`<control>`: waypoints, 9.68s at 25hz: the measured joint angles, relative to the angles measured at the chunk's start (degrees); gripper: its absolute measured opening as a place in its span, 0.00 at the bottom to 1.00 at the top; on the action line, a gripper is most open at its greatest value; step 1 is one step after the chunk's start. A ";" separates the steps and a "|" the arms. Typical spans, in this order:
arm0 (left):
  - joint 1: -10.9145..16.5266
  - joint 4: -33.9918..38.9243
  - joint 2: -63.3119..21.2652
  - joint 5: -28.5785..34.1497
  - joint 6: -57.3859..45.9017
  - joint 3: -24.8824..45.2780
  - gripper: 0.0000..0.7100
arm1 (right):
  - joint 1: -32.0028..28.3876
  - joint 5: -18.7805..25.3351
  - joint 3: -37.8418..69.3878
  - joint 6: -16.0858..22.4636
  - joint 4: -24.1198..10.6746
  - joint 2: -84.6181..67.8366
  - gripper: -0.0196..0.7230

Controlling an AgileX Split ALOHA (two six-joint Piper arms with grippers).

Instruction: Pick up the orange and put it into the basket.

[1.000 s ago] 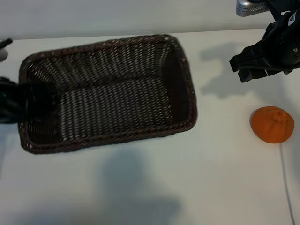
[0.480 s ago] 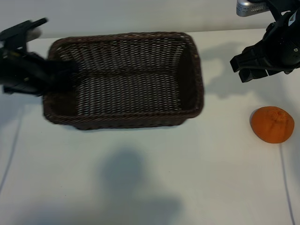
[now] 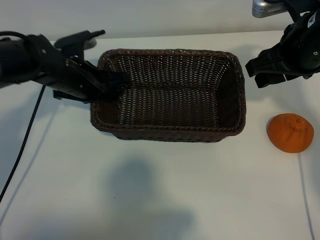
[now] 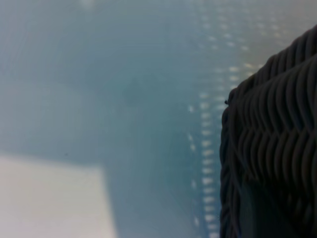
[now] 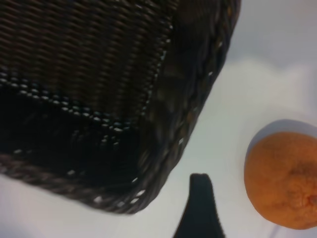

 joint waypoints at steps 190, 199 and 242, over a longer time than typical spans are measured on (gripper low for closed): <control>11.14 26.29 -106.60 41.71 -2.30 33.31 0.84 | -4.51 6.48 -10.07 6.86 -1.67 5.40 0.15; 11.14 26.29 -106.60 41.71 -2.35 33.31 0.84 | 8.02 6.98 -18.29 7.70 -1.48 13.13 0.15; 11.14 26.29 -106.60 41.71 -2.23 33.31 0.84 | 10.38 13.43 -38.60 4.53 1.50 34.40 0.81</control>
